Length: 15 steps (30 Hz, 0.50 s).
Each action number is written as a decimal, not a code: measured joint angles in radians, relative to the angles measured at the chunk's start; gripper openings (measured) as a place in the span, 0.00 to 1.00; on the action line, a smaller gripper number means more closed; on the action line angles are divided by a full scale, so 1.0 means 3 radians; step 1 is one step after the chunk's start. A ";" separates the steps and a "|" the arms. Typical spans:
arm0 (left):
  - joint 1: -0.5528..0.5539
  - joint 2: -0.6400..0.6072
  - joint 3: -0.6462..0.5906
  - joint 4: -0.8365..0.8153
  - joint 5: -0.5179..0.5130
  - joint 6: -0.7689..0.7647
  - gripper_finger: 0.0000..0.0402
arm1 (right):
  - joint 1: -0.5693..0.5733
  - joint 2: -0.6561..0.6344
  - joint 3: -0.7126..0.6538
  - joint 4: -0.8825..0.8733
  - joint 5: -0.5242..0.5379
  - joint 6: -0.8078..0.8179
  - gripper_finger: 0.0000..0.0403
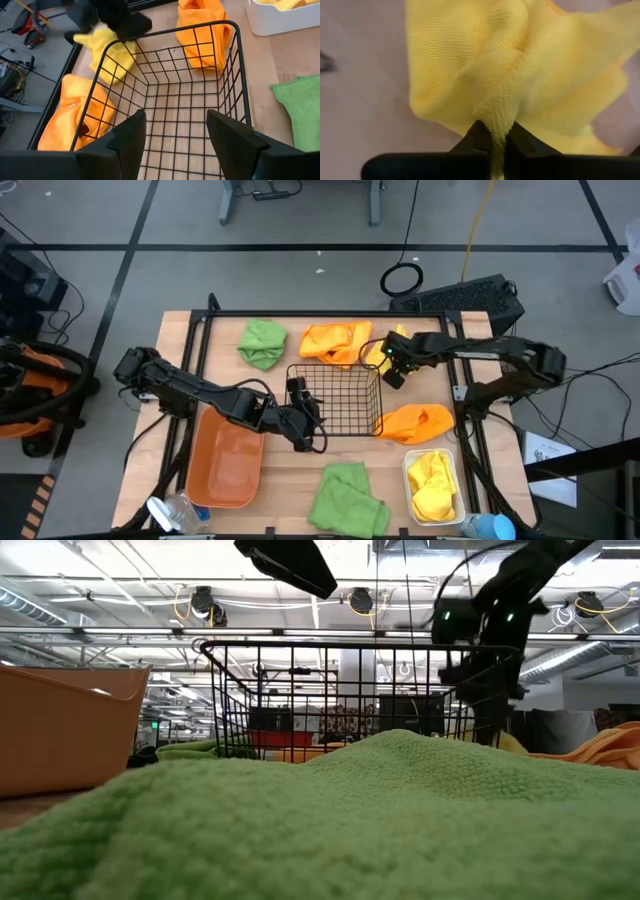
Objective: Sort microfiber towel by color & place in baskets
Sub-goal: Put the yellow microfiber cloth into the white bin
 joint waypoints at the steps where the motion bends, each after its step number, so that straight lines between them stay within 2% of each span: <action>1: 0.0000 0.0000 0.0000 0.0001 0.0000 0.0000 0.53 | 0.0041 -0.0111 0.0000 -0.0009 -0.0001 0.0043 0.01; 10: 0.0000 0.0000 0.0000 0.0065 0.0001 0.0002 0.53 | 0.0595 -0.1075 0.0003 0.0019 0.0003 0.0515 0.01; 15: 0.0000 0.0000 0.0000 0.0307 0.0001 0.0134 0.53 | 0.0963 -0.1463 0.0004 0.0165 0.0011 0.0771 0.00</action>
